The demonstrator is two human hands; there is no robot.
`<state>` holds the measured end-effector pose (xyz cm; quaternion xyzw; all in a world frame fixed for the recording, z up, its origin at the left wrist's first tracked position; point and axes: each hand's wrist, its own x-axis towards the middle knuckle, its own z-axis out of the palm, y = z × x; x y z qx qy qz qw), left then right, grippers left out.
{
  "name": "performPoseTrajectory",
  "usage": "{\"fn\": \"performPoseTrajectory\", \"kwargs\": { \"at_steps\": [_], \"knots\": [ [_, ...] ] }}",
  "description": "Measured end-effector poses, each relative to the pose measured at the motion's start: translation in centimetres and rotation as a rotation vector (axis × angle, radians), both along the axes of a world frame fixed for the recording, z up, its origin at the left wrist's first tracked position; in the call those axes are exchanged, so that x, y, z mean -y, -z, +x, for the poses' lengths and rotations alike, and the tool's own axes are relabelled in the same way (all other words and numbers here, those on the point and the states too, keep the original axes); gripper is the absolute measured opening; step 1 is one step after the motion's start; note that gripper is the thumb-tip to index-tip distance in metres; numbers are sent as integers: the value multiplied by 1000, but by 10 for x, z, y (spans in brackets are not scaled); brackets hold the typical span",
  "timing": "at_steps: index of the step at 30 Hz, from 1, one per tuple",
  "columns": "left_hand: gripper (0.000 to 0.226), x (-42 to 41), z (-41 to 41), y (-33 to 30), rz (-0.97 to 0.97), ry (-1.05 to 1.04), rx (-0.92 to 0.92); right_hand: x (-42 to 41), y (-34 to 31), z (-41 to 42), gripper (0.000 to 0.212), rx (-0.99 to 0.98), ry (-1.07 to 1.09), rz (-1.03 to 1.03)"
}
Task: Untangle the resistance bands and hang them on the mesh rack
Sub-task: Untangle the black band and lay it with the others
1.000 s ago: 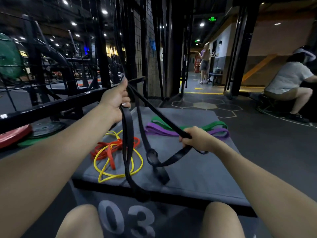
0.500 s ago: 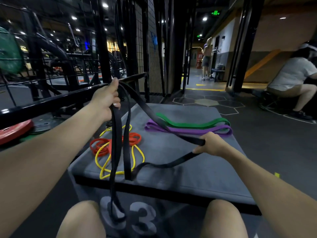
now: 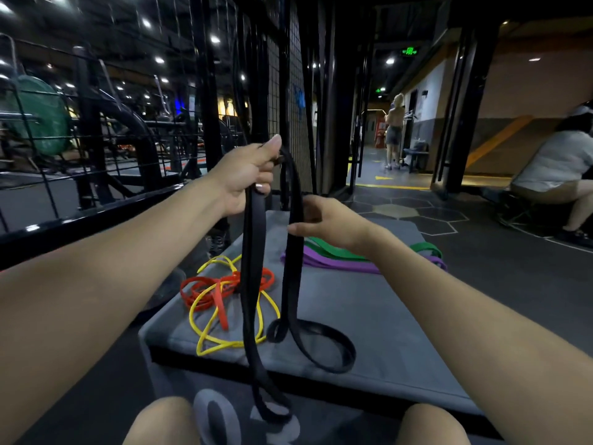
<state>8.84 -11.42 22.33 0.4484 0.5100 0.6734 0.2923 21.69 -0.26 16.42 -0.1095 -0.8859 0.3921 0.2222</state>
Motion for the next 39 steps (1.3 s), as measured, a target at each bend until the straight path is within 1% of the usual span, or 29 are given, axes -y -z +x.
{"fn": "performPoseTrajectory", "kwargs": {
  "at_steps": [1,2,4,7,9,12,15,16,20,21,23,26,28,29,32,34,37,39],
  "knots": [
    [31,2,1,-5,17,14,3,3,-2,-6,23,-46,-12,-16],
    [31,5,2,-10,34,20,5,7,-6,-10,18,-85,-12,-36],
    [30,10,1,-19,57,12,18,11,-11,-13,18,-166,22,-27],
    [30,20,-10,-25,84,-7,87,8,-19,-11,19,-276,84,44],
    [30,25,-16,-26,101,-18,116,5,-25,-7,17,-259,123,102],
    [32,28,-16,-30,132,-24,135,6,-33,2,8,-198,96,145],
    [30,29,-11,-38,154,-31,122,8,-39,8,5,-193,83,163],
    [30,29,-9,-40,157,-42,115,8,-41,10,6,-198,79,154],
    [30,30,-8,-43,171,-77,108,9,-49,18,27,-202,118,145],
    [30,31,-8,-43,175,-82,116,9,-50,19,28,-211,133,162],
    [30,32,-8,-45,178,-94,128,9,-53,22,22,-242,165,178],
    [29,32,-1,-47,181,-95,126,9,-55,21,21,-293,203,124],
    [28,31,5,-48,175,-68,126,11,-56,19,19,-298,229,162],
    [27,30,8,-49,170,-51,123,15,-57,17,18,-313,204,146],
    [25,28,16,-50,145,-17,90,29,-64,11,26,-393,-3,-64],
    [25,27,19,-51,134,1,80,32,-70,7,24,-419,-23,-98],
    [26,27,20,-53,133,20,96,33,-77,4,22,-450,106,62],
    [26,29,20,-53,129,22,95,35,-80,6,23,-499,230,169]
  ]
}}
